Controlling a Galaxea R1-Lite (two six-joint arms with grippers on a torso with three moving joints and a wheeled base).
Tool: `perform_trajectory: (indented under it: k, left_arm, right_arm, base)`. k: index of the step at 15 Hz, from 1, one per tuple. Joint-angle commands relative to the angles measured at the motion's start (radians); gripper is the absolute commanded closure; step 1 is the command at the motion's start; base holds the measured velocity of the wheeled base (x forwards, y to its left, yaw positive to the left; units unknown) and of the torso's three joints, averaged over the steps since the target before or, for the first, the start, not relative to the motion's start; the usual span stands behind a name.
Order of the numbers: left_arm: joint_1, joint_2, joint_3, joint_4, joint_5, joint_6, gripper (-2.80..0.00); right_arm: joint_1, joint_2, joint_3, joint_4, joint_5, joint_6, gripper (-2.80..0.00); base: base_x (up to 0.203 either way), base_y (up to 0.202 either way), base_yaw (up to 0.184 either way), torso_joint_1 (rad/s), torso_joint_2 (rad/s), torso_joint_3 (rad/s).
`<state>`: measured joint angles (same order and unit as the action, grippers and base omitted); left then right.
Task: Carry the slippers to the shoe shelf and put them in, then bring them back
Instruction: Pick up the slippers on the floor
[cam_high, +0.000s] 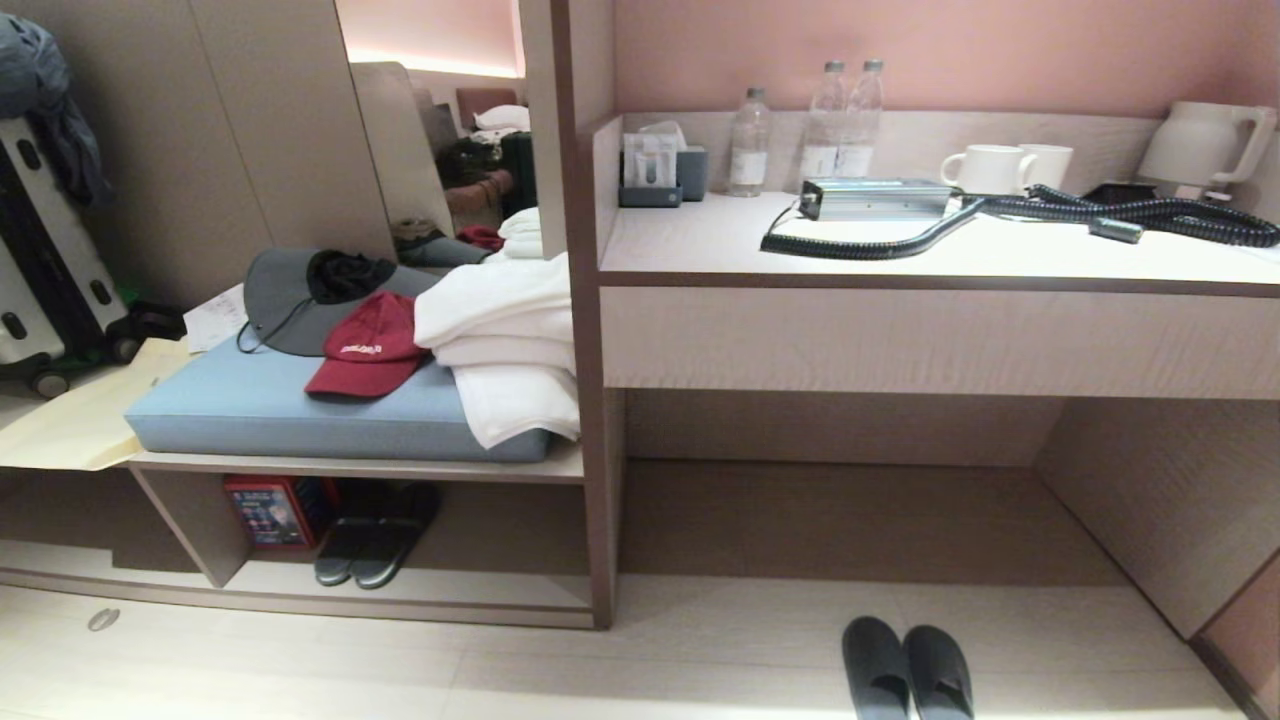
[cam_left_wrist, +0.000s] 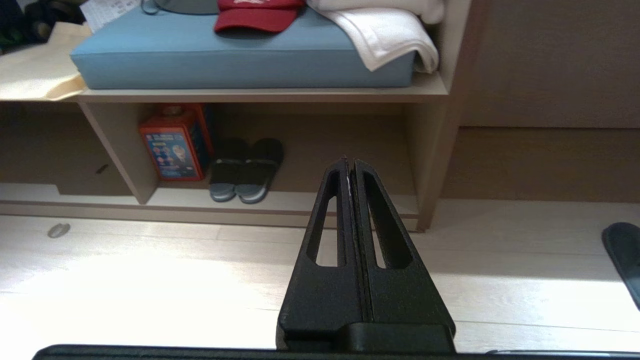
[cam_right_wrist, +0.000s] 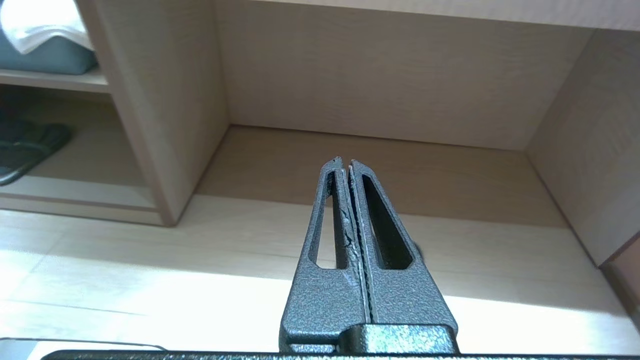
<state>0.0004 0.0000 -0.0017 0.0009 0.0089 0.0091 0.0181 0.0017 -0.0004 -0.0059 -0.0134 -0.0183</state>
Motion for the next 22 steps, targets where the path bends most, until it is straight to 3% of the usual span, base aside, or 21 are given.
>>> perform_trajectory:
  k: [1,11,22]
  left_arm:
    - [0.0,0.0,0.0,0.001,0.0,0.0,0.0]
    - [0.0,-0.002,0.002,-0.004,0.002,-0.005,0.0]
    - [0.001,0.0,0.002,-0.003,0.002,-0.005,0.0]
  right_arm:
    - [0.0,0.0,0.0,0.0,0.0,0.0,0.0]
    - [0.0,0.0,0.0,0.0,0.0,0.001,0.0]
    - [0.0,0.001,0.0,0.0,0.0,0.001,0.0]
  base:
    - [0.0,-0.196,0.002,0.002,0.0,0.005]
    - [0.0,-0.18,0.003,0.002,0.0,0.001]
    - [0.0,0.0,0.0,0.0,0.0,0.0]
